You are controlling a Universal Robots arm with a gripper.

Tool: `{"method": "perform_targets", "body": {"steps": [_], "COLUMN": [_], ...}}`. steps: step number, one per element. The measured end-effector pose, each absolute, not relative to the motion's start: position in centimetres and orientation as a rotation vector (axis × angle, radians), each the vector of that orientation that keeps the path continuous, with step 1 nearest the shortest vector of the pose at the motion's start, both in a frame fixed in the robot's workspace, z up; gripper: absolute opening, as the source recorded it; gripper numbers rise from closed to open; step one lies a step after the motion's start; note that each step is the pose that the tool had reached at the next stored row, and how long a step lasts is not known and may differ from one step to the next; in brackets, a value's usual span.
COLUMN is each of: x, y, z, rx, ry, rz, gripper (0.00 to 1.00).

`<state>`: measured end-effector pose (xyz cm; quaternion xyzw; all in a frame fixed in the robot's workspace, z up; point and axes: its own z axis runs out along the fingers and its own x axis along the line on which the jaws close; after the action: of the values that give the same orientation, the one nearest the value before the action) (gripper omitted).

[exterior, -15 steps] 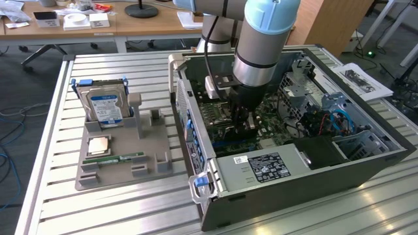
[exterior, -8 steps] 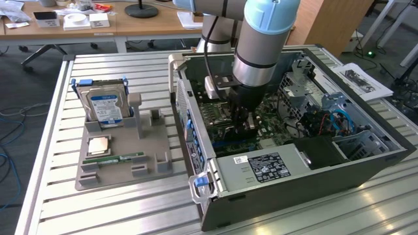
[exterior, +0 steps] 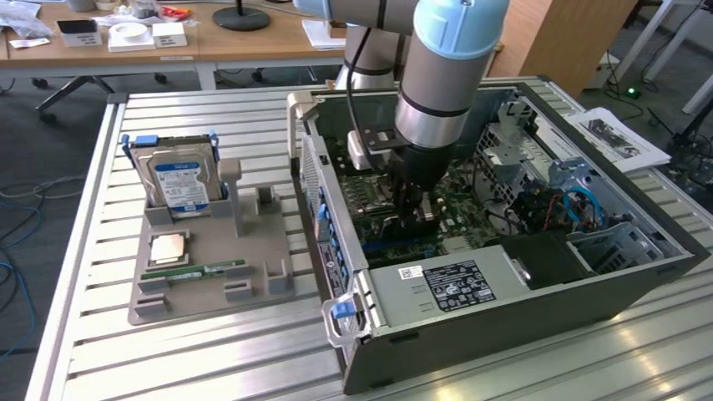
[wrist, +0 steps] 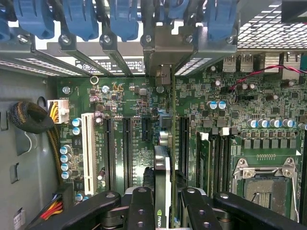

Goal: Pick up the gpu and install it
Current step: 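Insert the gpu into the slot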

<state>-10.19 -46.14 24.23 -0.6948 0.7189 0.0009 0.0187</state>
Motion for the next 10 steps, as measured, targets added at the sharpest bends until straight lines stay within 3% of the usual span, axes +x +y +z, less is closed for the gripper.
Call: {"method": "perform_targets", "body": {"steps": [10], "x": [-10.28], "y": [-46.14], "z": [24.23], "rx": [-2.156], "ry": [2.231], "rz": [0.0], "gripper": [0.27]}}
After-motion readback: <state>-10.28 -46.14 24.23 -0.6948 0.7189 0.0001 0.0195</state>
